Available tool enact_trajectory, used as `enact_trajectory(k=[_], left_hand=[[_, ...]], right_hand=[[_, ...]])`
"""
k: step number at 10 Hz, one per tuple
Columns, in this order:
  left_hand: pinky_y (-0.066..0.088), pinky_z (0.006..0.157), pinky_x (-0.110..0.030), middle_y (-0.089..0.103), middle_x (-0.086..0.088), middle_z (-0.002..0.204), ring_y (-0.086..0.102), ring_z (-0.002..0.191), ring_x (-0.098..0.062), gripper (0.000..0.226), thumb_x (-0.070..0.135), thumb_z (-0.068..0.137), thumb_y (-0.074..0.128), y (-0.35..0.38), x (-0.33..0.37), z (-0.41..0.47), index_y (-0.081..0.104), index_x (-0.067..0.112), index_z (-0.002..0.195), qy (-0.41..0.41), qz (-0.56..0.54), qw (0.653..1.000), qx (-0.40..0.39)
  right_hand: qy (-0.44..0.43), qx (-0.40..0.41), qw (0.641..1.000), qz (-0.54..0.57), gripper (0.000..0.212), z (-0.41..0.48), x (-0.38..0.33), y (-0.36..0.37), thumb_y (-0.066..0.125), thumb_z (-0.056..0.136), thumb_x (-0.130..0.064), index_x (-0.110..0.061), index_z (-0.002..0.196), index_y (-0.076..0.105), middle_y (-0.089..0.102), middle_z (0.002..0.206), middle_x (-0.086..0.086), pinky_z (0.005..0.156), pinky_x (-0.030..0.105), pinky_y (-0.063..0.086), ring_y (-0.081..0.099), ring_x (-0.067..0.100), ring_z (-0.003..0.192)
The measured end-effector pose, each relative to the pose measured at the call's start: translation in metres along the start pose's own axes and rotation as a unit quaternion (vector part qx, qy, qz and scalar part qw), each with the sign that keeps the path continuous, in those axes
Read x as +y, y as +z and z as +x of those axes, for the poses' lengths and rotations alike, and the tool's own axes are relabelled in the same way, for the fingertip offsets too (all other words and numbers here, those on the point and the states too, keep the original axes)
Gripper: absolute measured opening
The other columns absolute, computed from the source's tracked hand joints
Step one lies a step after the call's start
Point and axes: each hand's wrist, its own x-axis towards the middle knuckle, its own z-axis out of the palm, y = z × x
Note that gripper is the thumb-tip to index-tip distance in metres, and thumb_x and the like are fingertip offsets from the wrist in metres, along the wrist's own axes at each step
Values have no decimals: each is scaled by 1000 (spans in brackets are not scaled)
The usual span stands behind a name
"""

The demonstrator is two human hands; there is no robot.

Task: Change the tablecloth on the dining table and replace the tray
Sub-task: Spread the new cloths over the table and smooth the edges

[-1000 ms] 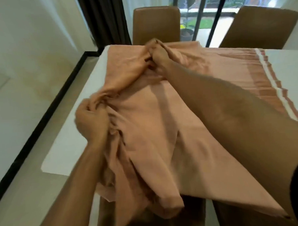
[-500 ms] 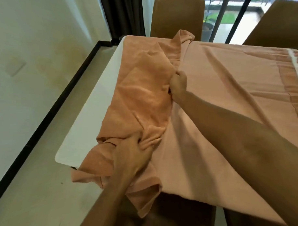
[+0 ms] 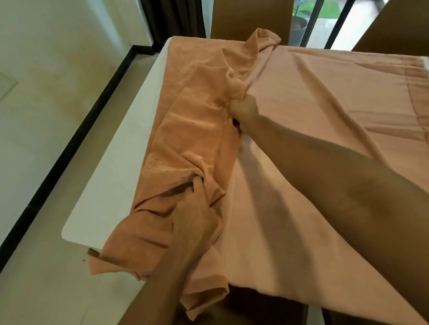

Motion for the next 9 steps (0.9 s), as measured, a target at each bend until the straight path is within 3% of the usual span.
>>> enact_trajectory(k=[1, 2, 3, 4, 5, 6, 7, 8, 9], left_hand=[[54, 80, -41, 65, -14, 107, 60, 91, -26, 39, 17, 89, 58, -15, -30, 35, 49, 5, 126, 122, -31, 989, -77], [51, 77, -40, 66, -19, 92, 57, 83, -28, 18, 15, 96, 53, -46, -58, 63, 54, -2, 101, -331, 72, 887, 313], [41, 59, -38, 53, -8, 84, 51, 65, -26, 6, 12, 82, 57, -100, -46, 55, 50, 12, 81, -86, -4, 982, 166], [48, 62, -41, 55, -11, 86, 55, 68, -31, 21, 17, 77, 68, -104, -37, 49, 49, 10, 84, -108, 45, 983, 140], [54, 52, -39, 64, -12, 72, 62, 57, -30, 34, -2, 66, 78, -65, -34, 46, 52, 8, 84, 123, -99, 962, -222], [31, 50, -22, 59, 7, 71, 53, 60, -11, 15, 7, 80, 56, -50, -14, 6, 54, 23, 77, 22, -102, 995, 4], [30, 56, -24, 56, 7, 68, 49, 61, -8, 18, 12, 85, 53, -39, -5, -9, 53, 23, 71, 47, -80, 991, 93], [30, 58, -21, 54, 6, 72, 47, 63, -7, 15, 11, 92, 49, -40, -1, -5, 52, 20, 80, 45, -111, 986, 114], [36, 59, -24, 53, 4, 73, 49, 63, -10, 14, 10, 98, 45, -39, 7, -17, 51, 17, 86, 67, -174, 976, 112]], right_hand=[[-49, -72, 996, 34, 40, 0, -29, 20, 55, 90, -3, -9, 129, 62, 68, 95, 6, 54, 25, 52, 65, 19, 78], [-74, -153, 983, 76, 36, 1, -68, 41, 55, 96, -6, -7, 132, 57, 68, 100, 9, 68, 30, 58, 67, 23, 87], [-58, -210, 968, 127, 26, 4, -95, 55, 56, 98, -11, -12, 124, 59, 70, 106, 15, 92, 48, 58, 67, 32, 101], [-4, -233, 969, 86, 13, -9, -87, 51, 48, 102, -17, -20, 105, 61, 66, 77, 6, 72, 37, 56, 62, 25, 80], [35, -192, 980, -48, 19, -16, -50, 33, 42, 99, -9, -10, 85, 54, 55, 46, 7, 54, 30, 40, 56, 26, 62], [50, -129, 989, -51, 26, -18, -11, 10, 38, 91, 4, -3, 72, 53, 53, 48, 12, 45, 29, 35, 48, 23, 44], [53, -95, 994, 5, 24, -18, 11, -12, 36, 89, -1, -9, 80, 56, 53, 51, 7, 44, 28, 29, 44, 18, 40], [31, -72, 996, 44, 28, -20, 12, -27, 35, 85, 1, -14, 85, 58, 53, 63, 5, 46, 29, 30, 43, 16, 47], [-13, -83, 991, 101, 40, -31, 0, -37, 36, 86, 3, -19, 103, 65, 65, 86, 1, 56, 28, 47, 56, 13, 66]])
